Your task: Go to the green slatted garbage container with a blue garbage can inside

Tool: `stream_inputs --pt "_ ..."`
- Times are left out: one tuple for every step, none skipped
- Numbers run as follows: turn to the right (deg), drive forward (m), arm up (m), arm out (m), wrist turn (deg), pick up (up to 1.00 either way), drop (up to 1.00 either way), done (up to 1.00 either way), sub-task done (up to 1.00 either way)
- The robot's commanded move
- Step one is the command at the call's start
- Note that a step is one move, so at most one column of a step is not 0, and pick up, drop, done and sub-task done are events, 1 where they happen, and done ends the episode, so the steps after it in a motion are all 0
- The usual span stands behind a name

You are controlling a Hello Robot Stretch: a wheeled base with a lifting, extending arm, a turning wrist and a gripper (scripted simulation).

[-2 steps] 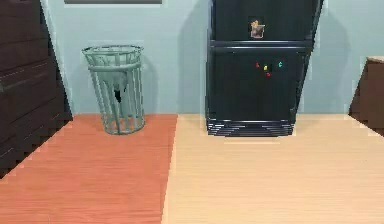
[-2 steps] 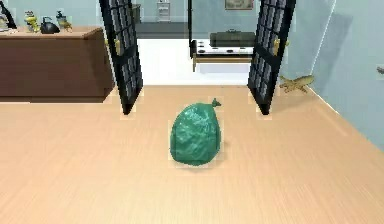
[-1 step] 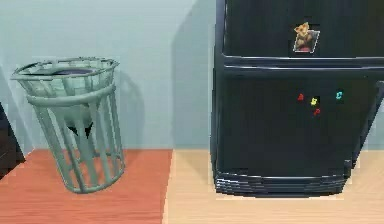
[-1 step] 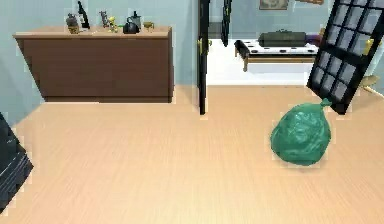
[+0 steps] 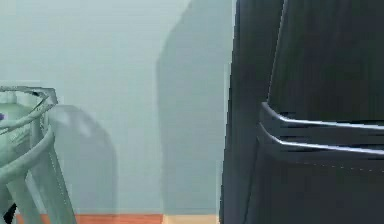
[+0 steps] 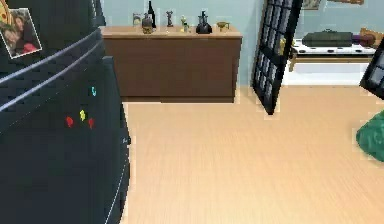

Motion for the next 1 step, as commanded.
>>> stream_inputs --pt "-45.0 0.00 0.00 0.00 0.0 0.00 0.00 0.00 0.00"
